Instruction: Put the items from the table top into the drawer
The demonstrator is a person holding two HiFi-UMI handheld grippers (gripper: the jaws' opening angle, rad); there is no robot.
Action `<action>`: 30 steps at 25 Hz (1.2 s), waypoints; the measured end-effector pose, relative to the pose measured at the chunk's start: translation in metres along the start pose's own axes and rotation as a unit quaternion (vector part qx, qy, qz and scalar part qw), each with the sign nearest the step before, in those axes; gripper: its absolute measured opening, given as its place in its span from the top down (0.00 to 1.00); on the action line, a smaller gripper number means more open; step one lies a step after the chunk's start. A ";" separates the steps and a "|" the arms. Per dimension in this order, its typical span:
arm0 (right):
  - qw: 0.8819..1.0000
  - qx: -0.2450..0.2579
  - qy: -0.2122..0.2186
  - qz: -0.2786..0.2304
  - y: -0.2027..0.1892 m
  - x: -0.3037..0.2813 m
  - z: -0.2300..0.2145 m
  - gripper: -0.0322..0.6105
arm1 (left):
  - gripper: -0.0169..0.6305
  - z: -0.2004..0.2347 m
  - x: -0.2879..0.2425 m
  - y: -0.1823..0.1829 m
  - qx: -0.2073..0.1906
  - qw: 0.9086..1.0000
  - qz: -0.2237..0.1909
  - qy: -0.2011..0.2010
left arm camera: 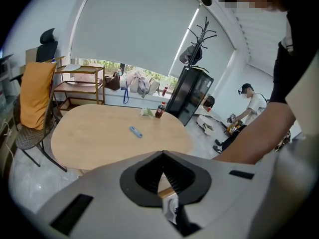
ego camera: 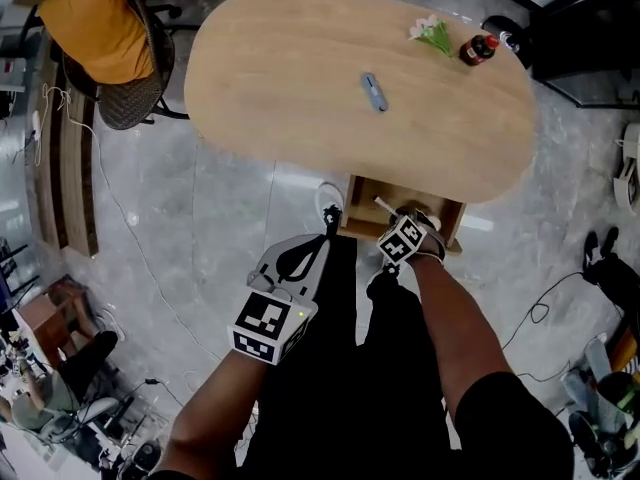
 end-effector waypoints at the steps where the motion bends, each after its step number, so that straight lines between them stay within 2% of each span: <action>1: 1.000 0.001 -0.003 0.000 0.000 -0.010 -0.001 0.86 | 0.97 -0.001 -0.001 -0.007 0.001 1.000 -0.001 0.005; 9: 0.999 -0.017 0.007 0.030 -0.011 -0.065 -0.009 0.86 | 0.97 -0.012 0.005 -0.058 0.015 0.999 -0.012 0.030; 11: 0.999 -0.024 0.010 0.026 -0.009 -0.062 -0.009 0.76 | 0.97 -0.014 0.013 -0.066 0.017 0.999 -0.017 0.035; 14: 1.000 -0.016 0.000 0.011 -0.007 -0.042 -0.003 0.74 | 0.97 -0.022 0.023 -0.072 0.019 0.999 -0.026 0.039; 18: 1.000 -0.005 -0.015 -0.024 -0.008 0.003 0.009 0.74 | 0.97 -0.041 0.038 -0.068 0.023 0.998 -0.047 0.036; 22: 0.997 -0.024 -0.029 -0.074 -0.015 0.067 0.013 0.74 | 0.97 -0.070 0.048 -0.062 0.015 0.998 -0.061 0.022; 30: 0.978 -0.052 -0.062 -0.192 -0.032 0.231 0.030 0.74 | 0.97 -0.133 0.071 -0.044 -0.021 0.996 -0.091 0.003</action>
Point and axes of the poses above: the fingertips, and each gripper's own axes: x backward along the fingers, z to its left, y out of its top, the point moved 9 cm from there along x, backward along the fingers, and after that the axes turned 15 degrees about x, right-handed, at the moved point
